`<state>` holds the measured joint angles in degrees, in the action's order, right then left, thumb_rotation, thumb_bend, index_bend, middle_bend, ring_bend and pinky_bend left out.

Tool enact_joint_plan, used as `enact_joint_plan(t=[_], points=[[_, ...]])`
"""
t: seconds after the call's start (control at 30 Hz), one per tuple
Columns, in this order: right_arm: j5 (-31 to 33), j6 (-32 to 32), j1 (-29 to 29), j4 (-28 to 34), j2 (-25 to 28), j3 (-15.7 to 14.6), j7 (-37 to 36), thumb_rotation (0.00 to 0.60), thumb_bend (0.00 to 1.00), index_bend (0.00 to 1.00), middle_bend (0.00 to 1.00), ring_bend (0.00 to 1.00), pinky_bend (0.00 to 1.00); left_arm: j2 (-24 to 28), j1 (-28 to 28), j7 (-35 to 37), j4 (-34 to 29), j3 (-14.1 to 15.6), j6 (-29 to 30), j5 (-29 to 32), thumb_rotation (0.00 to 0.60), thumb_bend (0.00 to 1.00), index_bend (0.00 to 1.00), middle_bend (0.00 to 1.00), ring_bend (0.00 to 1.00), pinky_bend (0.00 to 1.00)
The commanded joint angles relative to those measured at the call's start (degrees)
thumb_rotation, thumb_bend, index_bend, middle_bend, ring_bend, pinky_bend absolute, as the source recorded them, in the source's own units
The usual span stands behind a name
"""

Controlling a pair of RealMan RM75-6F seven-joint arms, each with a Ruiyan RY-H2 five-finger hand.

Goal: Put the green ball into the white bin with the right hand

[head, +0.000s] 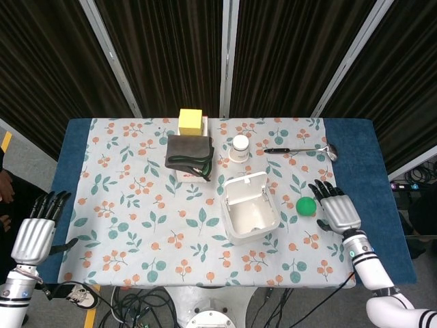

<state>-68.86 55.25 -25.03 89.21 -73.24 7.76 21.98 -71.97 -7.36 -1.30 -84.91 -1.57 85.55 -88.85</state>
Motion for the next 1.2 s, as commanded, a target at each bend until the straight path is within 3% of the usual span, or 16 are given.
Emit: enact_joint_plan(t=[0.03,0.23,0.4,0.47,0.67,0.87,1.2], points=[[2.8,-1.5,-1.8,-0.5,-1.7,-0.1,3.1,0.6,0.18,0.0,0.03,0.0,0.23,-0.1,-0.1,0.2,0.2,0.0,-0.1,0.0,0.6,0.0,0.07,0.08,0.0,0.07],[4.8,-2.1,-3.3,-1.2,-3.6,-0.8,5.6,0.6,0.19,0.0,0.06,0.01,0.29,-0.3,-0.1,0.6,0.7,0.0,-0.3,0.1,0.6,0.0,0.07,0.08,0.0,0.07],[6.1,-2.1,-4.2,-2.3,-5.1,-1.5,6.8,0.6,0.21,0.03,0.15,0.14,0.39,-0.4,0.0,1.0,1.0,0.1,-0.2,0.3,0.6,0.0,0.07,0.08,0.0,0.07],[6.5,-1.8,-4.2,-2.7,-5.7,-1.6,6.8,0.6,0.22,0.14,0.21,0.24,0.45,-0.4,0.1,1.1,1.1,0.1,-0.1,0.3,0.6,0.0,0.07,0.08,0.0,0.07],[6.2,-0.2,-4.1,-3.4,-6.4,-2.3,6.4,0.6,0.26,0.41,0.36,0.37,0.56,-0.5,0.1,1.5,1.3,0.2,-0.2,0.3,0.6,0.0,0.07,0.08,0.0,0.07],[0.4,5.2,-2.4,-2.3,-4.2,-2.0,1.1,0.6,0.31,0.62,0.51,0.52,0.69,-0.5,0.2,1.6,1.4,0.2,-0.1,0.2,0.6,0.0,0.07,0.08,0.0,0.07],[-17.3,21.7,3.9,11.5,8.9,-3.1,-8.5,0.6,0.32,0.65,0.53,0.54,0.71,-0.3,-0.1,1.0,0.7,0.0,0.1,-0.1,0.6,0.0,0.07,0.08,0.0,0.07]])
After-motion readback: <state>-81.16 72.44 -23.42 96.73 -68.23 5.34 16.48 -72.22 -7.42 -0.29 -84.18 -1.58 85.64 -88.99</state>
